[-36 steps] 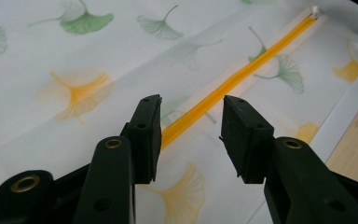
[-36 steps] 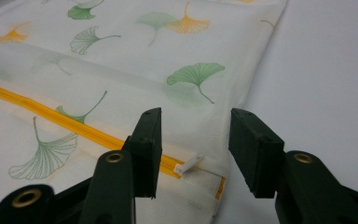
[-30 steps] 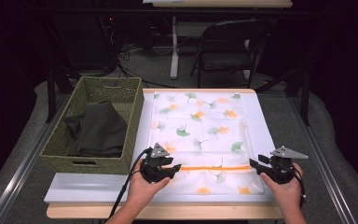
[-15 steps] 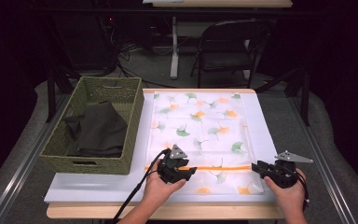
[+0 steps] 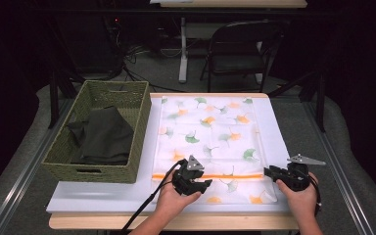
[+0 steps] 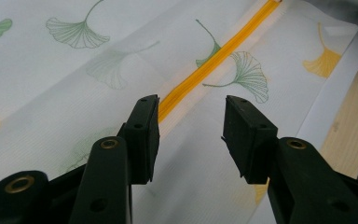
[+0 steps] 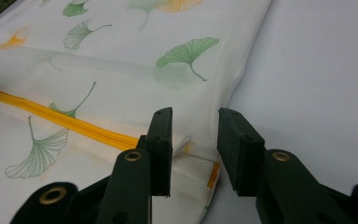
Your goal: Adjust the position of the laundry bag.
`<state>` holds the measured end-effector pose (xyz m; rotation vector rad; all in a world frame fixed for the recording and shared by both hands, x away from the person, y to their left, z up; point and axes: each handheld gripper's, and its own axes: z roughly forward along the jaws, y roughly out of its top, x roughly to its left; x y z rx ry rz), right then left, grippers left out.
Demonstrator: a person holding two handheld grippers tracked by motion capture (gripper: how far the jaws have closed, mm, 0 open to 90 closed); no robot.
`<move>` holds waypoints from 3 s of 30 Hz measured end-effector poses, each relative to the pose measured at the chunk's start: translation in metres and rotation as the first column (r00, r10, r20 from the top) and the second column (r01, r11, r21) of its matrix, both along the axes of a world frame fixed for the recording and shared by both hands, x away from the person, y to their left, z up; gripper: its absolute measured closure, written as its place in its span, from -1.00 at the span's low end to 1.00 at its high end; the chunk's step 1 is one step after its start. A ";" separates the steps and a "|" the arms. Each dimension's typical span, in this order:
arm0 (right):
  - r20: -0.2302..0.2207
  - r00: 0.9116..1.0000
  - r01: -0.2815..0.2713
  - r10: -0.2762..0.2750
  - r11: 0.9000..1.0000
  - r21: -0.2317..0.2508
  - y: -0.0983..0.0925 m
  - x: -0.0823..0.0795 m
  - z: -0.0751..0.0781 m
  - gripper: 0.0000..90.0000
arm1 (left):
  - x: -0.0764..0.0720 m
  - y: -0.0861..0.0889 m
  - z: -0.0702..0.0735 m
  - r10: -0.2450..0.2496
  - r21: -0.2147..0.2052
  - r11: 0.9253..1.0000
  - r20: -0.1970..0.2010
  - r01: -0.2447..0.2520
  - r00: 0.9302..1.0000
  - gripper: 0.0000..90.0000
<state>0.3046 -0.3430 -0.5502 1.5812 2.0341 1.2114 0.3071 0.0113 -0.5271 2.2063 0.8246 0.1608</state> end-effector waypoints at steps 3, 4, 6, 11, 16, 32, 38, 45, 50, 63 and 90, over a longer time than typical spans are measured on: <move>-0.008 1.000 -0.018 0.018 1.000 0.011 0.002 0.000 0.000 0.56 | 0.001 -0.001 -0.001 -0.005 0.003 1.000 0.000 0.005 1.000 0.23; -0.019 0.999 -0.030 0.030 1.000 0.008 0.004 0.000 0.000 0.63 | 0.001 -0.002 -0.003 -0.008 0.001 1.000 -0.003 0.008 1.000 0.23; -0.024 0.999 -0.037 0.037 0.999 -0.002 0.007 0.001 -0.001 0.72 | 0.001 -0.003 -0.004 -0.009 0.003 1.000 -0.003 0.009 1.000 0.23; -0.011 0.999 -0.053 0.053 0.998 -0.026 0.013 0.002 0.002 0.97 | 0.002 -0.005 -0.006 -0.004 0.000 1.000 -0.010 0.004 1.000 0.24; 0.012 0.996 -0.093 0.094 0.994 -0.050 0.017 -0.004 0.009 1.00 | 0.005 -0.004 -0.006 -0.004 -0.002 1.000 -0.011 0.004 1.000 0.24; -0.009 0.998 -0.058 0.057 0.993 -0.103 0.021 0.009 0.001 0.78 | 0.007 -0.008 -0.014 -0.009 0.002 1.000 -0.029 0.009 1.000 0.24; -0.014 0.996 -0.084 0.084 0.992 -0.089 0.023 0.009 0.002 0.99 | 0.006 -0.009 -0.019 -0.007 0.006 1.000 -0.035 0.007 0.999 0.24; 0.019 0.996 -0.086 0.088 0.992 -0.089 0.022 0.001 0.009 0.99 | 0.006 -0.007 -0.020 0.000 0.006 1.000 -0.038 0.000 0.999 0.24; 0.038 0.994 -0.100 0.104 0.990 -0.098 0.022 -0.006 0.012 0.98 | 0.006 -0.008 -0.023 -0.002 0.010 1.000 -0.043 0.003 0.999 0.24; 0.025 0.984 -0.172 0.176 0.978 -0.116 0.039 -0.009 0.010 0.53 | 0.005 -0.008 -0.027 -0.001 0.002 1.000 -0.053 0.001 0.999 0.23; -0.092 0.996 0.013 -0.016 0.999 -0.031 0.010 0.016 -0.007 0.39 | 0.006 -0.010 -0.029 -0.001 -0.009 1.000 -0.046 0.001 0.999 0.23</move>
